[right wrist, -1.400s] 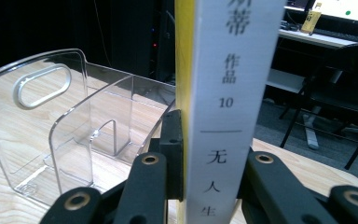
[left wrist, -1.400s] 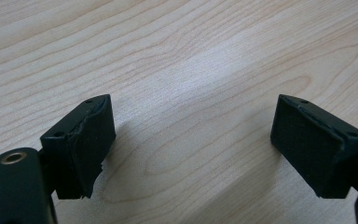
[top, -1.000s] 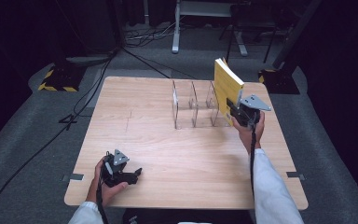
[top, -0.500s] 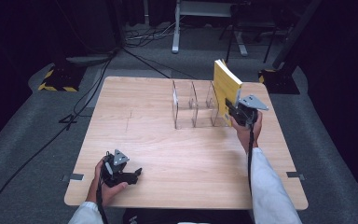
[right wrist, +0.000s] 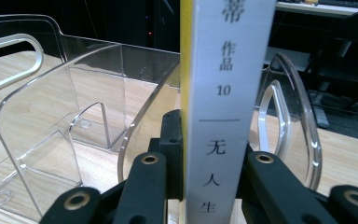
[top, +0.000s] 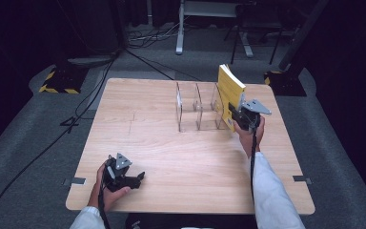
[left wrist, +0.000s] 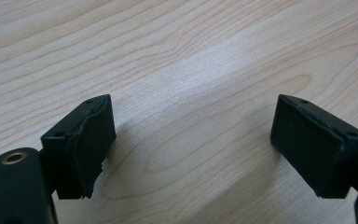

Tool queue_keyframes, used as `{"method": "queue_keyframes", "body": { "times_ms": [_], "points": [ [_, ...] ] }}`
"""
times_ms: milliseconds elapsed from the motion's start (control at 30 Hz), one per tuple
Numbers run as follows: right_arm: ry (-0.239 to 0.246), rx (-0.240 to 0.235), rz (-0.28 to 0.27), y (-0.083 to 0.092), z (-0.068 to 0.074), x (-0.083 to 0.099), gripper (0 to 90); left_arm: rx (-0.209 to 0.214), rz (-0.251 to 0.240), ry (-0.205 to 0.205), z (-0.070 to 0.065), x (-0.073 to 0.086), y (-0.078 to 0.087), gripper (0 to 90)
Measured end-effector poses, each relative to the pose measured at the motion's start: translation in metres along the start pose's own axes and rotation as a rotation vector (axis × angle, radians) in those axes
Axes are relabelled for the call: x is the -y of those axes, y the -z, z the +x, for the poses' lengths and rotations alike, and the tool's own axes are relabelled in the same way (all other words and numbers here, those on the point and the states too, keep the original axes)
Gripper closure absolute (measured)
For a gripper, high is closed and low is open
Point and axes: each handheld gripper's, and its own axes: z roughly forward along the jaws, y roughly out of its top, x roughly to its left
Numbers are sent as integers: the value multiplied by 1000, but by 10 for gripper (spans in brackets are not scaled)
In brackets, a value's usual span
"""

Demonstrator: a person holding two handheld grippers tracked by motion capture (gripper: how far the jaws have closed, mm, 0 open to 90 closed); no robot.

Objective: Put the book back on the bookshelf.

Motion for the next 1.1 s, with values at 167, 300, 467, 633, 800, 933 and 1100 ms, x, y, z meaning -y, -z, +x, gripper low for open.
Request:
{"method": "queue_keyframes", "body": {
  "times_ms": [167, 300, 467, 633, 800, 933, 1100],
  "points": [
    [-10, 2, -9, 0, -2, 2, 764, 0, -1, 2, 0, 0, 0, 145],
    [-5, 16, -26, 0, -3, 0, 764, -4, -2, 5, 0, 0, 0, 145],
    [-6, 22, -40, -2, -4, -4, 764, -3, -1, 5, 0, 0, 0, 145],
    [-21, 21, -43, -10, -3, -4, 764, -3, -1, 4, 0, 0, 0, 145],
    [-43, 16, -41, -15, -2, 0, 763, -3, -2, 5, -1, 0, 0, 145],
    [-50, 13, -51, -15, -3, 3, 762, -4, -6, 6, -1, 1, 0, 145],
    [-30, 7, -43, -15, -2, 7, 759, -9, -5, -1, -1, 1, 0, 145]
  ]
}}
